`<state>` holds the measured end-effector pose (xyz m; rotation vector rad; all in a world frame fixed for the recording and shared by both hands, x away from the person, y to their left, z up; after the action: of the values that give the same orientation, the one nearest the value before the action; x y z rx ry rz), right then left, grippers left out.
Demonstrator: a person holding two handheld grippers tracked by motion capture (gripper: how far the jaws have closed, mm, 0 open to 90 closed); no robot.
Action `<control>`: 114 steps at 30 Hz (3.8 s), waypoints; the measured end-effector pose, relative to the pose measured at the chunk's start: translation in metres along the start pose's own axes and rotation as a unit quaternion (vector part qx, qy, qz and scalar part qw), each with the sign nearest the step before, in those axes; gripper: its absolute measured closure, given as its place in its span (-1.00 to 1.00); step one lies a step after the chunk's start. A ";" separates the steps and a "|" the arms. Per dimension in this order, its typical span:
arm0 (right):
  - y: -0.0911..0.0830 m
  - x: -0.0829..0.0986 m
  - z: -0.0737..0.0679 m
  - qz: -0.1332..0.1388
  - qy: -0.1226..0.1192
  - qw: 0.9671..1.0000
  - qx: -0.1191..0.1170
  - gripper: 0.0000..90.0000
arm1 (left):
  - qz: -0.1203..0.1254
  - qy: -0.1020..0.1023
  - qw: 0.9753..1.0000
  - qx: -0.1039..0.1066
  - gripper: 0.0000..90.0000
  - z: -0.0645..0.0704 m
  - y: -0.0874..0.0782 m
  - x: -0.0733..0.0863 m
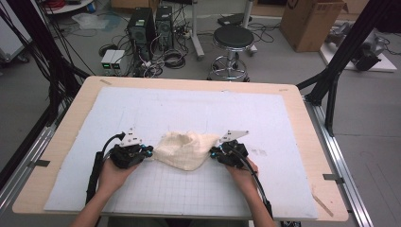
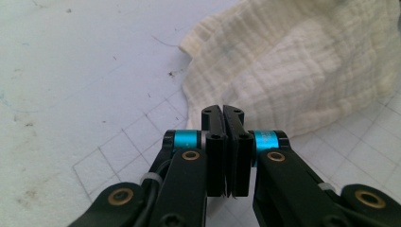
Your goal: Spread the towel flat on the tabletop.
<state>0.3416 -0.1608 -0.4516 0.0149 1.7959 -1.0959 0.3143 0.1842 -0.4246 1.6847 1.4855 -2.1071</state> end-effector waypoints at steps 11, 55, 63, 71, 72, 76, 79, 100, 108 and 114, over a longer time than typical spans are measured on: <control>-0.029 -0.001 -0.006 0.011 -0.006 1.000 -0.013 0.92 | 0.029 0.001 1.000 0.008 0.94 0.005 -0.020 -0.001; -0.093 0.015 -0.041 0.071 -0.040 0.996 -0.044 0.26 | 0.072 0.029 0.994 0.075 0.23 0.035 -0.026 -0.008; -0.048 0.005 -0.010 0.016 -0.041 0.997 -0.067 0.06 | -0.002 0.051 0.993 0.107 0.12 0.027 0.013 -0.008; -0.049 0.011 -0.019 -0.013 -0.065 0.994 -0.085 0.88 | -0.005 0.071 0.991 0.114 0.93 0.032 0.009 -0.001; -0.052 0.012 -0.021 -0.010 -0.066 0.994 -0.083 0.88 | 0.000 0.067 0.991 0.113 0.94 0.033 0.006 0.000; -0.068 0.016 -0.032 0.011 -0.073 0.994 -0.082 0.88 | 0.016 0.054 0.992 0.114 0.94 0.039 -0.011 0.008; -0.077 0.021 -0.040 0.020 -0.074 0.994 -0.083 0.87 | 0.021 0.048 0.991 0.122 0.94 0.045 -0.024 0.017; -0.099 0.040 -0.076 0.027 -0.100 0.988 -0.115 0.43 | 0.049 0.027 0.992 0.109 0.36 0.028 -0.009 -0.019; -0.091 0.009 -0.048 0.066 -0.074 0.990 -0.100 0.40 | 0.016 0.022 0.996 0.086 0.38 0.014 0.028 -0.022; -0.051 0.000 -0.031 0.016 -0.072 0.995 -0.069 0.41 | -0.011 0.023 0.996 0.088 0.40 0.010 0.039 -0.018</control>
<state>0.2958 -0.1701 -0.4142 -0.1145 1.7324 -0.9241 0.3358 0.1478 -0.4356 1.7927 1.3727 -2.2876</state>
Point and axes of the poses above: each handheld gripper's, and its own axes: y roughly forward along the jaws, x roughly out of its underside, z roughly to its right, the point moved 1 cm from there along y, roughly forward along the jaws, and after that the axes turned 3 degrees about y, right-handed, at the moved point
